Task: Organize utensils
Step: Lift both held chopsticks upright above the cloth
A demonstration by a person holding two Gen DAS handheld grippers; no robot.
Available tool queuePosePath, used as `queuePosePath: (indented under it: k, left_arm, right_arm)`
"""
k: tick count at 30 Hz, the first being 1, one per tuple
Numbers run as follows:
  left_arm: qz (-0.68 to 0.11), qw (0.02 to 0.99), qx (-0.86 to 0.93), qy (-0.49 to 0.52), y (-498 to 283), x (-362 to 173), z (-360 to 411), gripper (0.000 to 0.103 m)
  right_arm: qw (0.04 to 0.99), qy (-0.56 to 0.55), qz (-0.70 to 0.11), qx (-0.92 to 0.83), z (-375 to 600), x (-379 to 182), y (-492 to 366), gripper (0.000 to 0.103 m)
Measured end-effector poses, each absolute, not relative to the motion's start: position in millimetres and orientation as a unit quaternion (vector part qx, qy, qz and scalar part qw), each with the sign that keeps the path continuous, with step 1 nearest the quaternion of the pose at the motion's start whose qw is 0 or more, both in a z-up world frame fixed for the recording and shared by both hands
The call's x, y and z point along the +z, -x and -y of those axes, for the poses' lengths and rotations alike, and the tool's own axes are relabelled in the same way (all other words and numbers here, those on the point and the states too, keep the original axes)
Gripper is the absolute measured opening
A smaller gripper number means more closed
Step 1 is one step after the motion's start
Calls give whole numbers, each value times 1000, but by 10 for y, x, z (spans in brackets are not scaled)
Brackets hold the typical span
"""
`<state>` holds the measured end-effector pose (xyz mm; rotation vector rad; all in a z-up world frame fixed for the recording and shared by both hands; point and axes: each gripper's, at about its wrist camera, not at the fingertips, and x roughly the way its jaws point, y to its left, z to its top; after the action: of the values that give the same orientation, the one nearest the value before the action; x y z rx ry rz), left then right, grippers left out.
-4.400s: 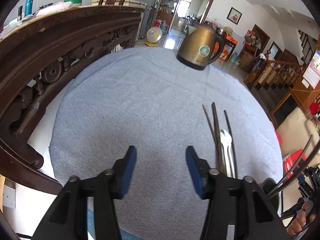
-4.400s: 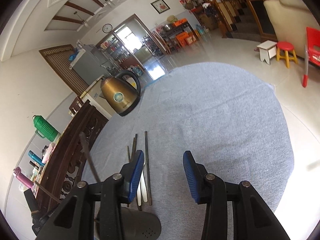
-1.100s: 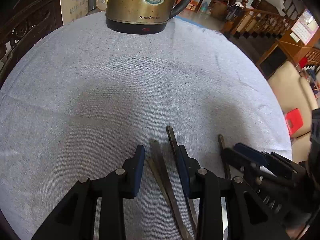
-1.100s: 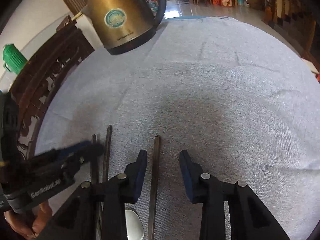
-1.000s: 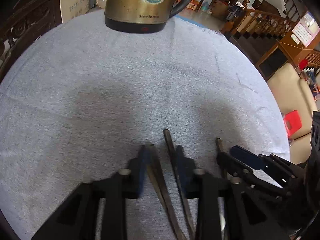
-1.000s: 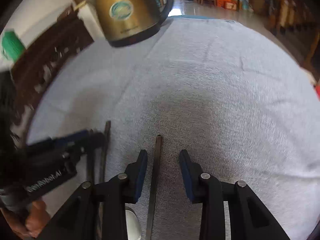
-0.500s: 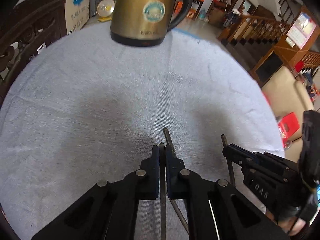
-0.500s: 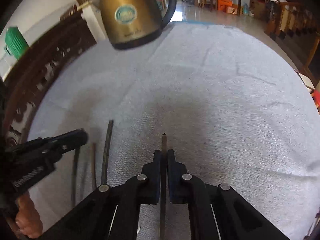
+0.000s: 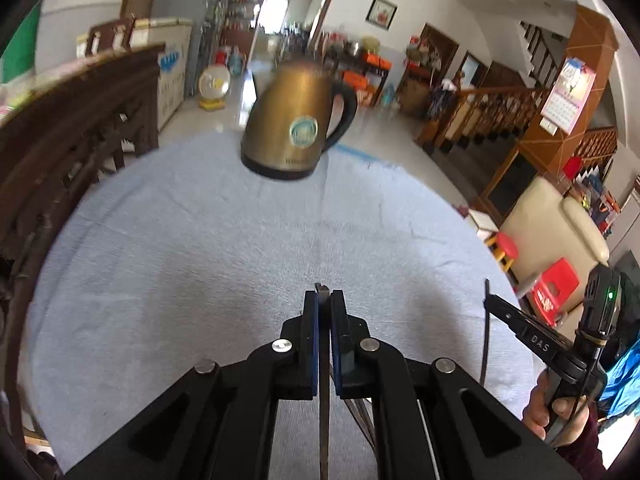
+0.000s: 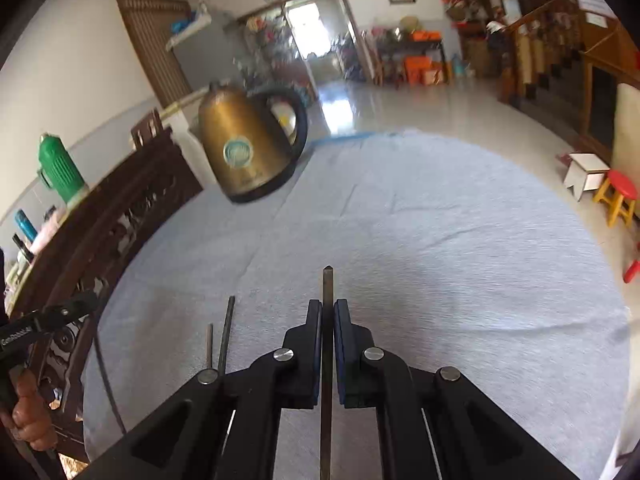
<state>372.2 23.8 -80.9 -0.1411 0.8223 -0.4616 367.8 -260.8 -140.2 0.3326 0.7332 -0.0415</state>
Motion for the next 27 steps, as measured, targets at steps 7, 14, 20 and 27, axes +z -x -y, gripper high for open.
queuePosePath:
  k: [7,14,20,27]
  left_arm:
    - [-336,912,-218,86,-3183,-542,-439,5]
    - [-292,929,-207,88,-2728,-355,-581,5]
    - [-263,941,-198,83,-2452,-227,-645,5]
    - [-228,951,-183,99,-2202,-16,-803,5]
  right_arm:
    - [945,-160,-284,-38,2620,-1130,-2996,6]
    - [961,-154,-226,-47,2533,-883,-2465,6]
    - [969,-149,-191,-50,2441,-742,-2176,6]
    - [975,-158,-148,-46,2430,-547,-1857,6]
